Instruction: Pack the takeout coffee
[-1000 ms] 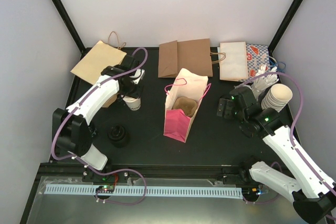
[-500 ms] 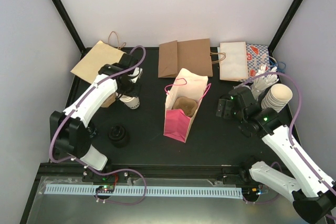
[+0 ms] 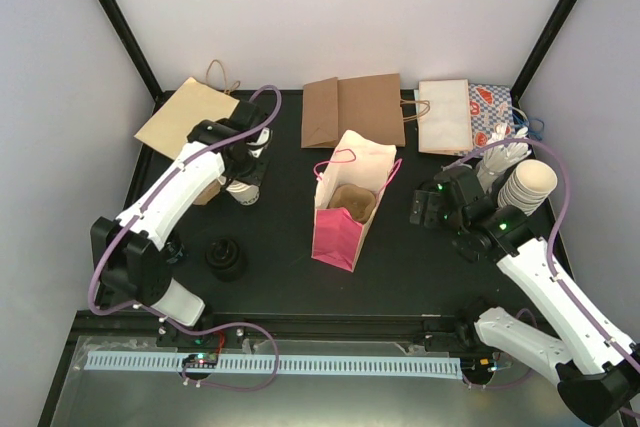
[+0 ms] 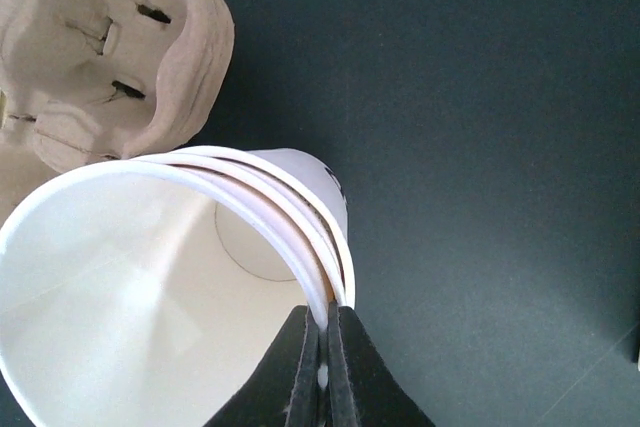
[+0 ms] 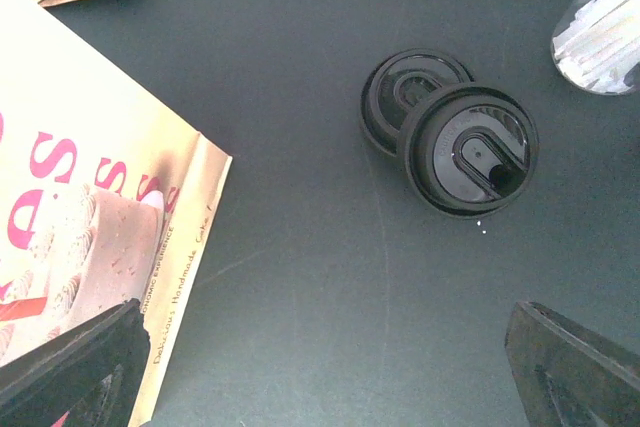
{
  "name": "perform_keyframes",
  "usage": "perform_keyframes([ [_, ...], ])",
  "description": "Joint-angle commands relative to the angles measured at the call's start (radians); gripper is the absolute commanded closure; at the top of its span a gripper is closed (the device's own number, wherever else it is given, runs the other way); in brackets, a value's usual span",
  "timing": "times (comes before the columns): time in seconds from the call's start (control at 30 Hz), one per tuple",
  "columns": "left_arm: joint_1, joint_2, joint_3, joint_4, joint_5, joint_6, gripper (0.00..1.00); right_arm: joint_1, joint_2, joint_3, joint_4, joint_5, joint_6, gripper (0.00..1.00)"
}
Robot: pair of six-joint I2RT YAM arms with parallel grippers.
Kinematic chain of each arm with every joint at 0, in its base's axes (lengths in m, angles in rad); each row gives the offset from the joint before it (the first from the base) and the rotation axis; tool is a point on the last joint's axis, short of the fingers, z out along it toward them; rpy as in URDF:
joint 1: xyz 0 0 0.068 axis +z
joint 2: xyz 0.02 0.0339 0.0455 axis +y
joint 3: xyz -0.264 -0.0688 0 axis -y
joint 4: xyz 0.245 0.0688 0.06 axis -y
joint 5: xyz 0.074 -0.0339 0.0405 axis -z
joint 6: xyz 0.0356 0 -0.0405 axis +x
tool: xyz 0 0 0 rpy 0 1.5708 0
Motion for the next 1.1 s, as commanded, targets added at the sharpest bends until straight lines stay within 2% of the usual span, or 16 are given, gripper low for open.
perform_keyframes([
  [0.0, -0.027, -0.019, 0.047, -0.025, -0.019, -0.013, 0.98, -0.005, -0.002, -0.01, 0.016, -0.008, 0.008, 0.0],
  [0.1, -0.027, -0.021, 0.041, -0.004, 0.044, -0.002, 0.98, -0.005, -0.004, -0.007, 0.015, -0.009, 0.008, 0.0],
  [0.3, -0.072, 0.029, 0.068, -0.081, -0.168, -0.041, 0.98, -0.005, -0.012, -0.011, 0.01, -0.006, 0.007, 0.0],
  [0.5, -0.072, 0.012, 0.046, -0.034, -0.023, -0.018, 0.98, -0.006, -0.014, -0.016, 0.012, -0.01, 0.007, 0.0],
  [0.83, -0.075, 0.048, 0.038, -0.047, 0.028, 0.001, 0.98, -0.006, -0.012, -0.012, 0.012, -0.009, -0.001, 0.0],
  [1.0, -0.077, 0.061, 0.055, -0.104, -0.179, -0.053, 0.98, -0.005, -0.012, -0.01, 0.012, -0.013, -0.007, 0.0],
  [1.07, -0.083, 0.074, 0.066, -0.123, -0.175, -0.045, 0.98, -0.006, -0.014, -0.012, 0.013, -0.01, -0.01, 0.0],
])
